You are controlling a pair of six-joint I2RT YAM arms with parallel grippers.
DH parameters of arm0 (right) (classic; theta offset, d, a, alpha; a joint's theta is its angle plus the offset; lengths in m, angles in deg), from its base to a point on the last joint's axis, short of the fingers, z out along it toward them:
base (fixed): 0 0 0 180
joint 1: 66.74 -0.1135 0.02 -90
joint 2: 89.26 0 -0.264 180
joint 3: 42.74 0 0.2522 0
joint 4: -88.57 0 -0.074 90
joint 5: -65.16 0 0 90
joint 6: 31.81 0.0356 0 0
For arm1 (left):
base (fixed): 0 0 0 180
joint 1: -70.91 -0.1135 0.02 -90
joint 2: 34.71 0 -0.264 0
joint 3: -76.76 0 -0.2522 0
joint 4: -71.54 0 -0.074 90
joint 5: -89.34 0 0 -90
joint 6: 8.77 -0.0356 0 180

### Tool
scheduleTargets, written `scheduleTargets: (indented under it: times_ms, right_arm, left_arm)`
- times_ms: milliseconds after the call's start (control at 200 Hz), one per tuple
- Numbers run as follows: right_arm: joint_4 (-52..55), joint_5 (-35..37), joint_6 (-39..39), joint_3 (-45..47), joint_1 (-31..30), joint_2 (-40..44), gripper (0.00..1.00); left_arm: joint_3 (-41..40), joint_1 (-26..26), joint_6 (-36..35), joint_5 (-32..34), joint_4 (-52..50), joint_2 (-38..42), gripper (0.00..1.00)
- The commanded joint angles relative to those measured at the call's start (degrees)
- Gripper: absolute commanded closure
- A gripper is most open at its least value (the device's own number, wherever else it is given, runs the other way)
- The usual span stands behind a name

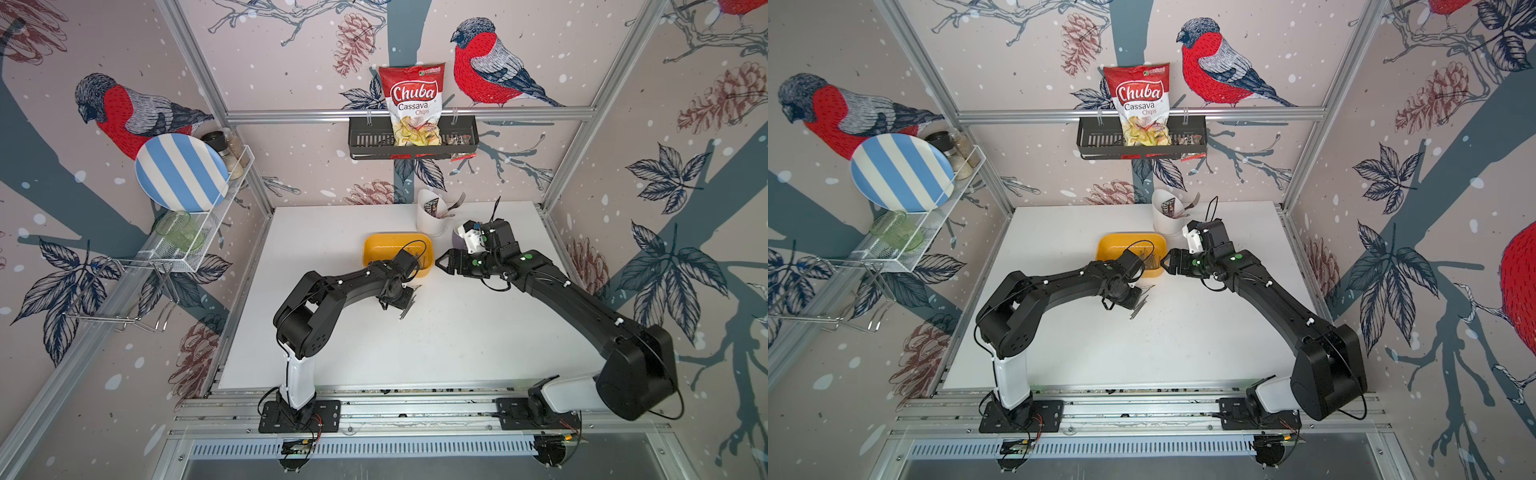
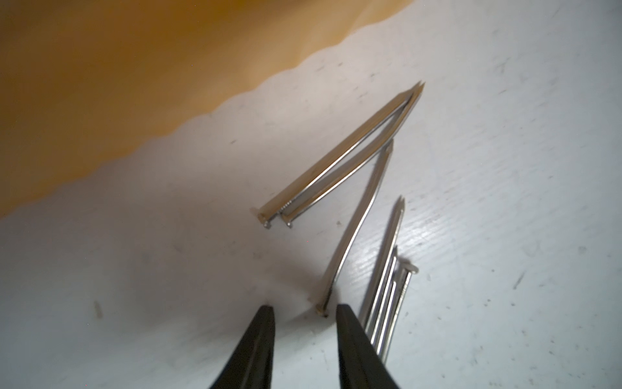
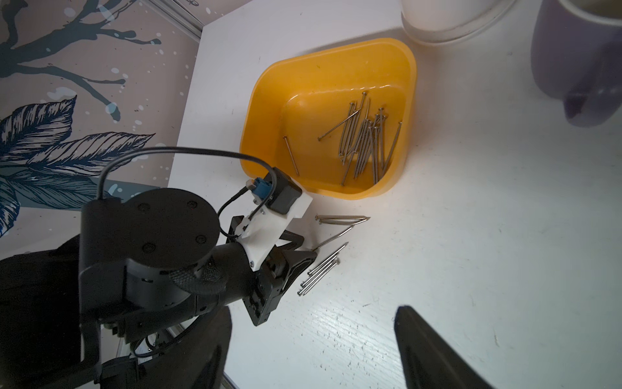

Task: Put the nails on the desktop into the storage box
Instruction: Adjust the nail at the center of the board.

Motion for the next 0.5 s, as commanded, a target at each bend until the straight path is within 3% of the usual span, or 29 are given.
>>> scheduleTargets:
  times_ms: [0,265,495]
  right_arm:
    - [-0.38,0.18,-0.39,-0.22,0.13,-0.24,0.20]
    - [-0.27,0.18,-0.33,-0.29,0.21,-0.24,0.20]
    - [-0.30,0.16,-0.13,-0.37,0.18,-0.09,0.20]
  left_arm:
    - [0.83,0.37,-0.66,-0.24,-0.91,-1.60,0.68]
    - [1.18,1.06,-1.27,0.69,-1.51,-3.11,0.70]
    - [1.45,1.96,-1.43,0.25,-1.63,-4.52,0.82]
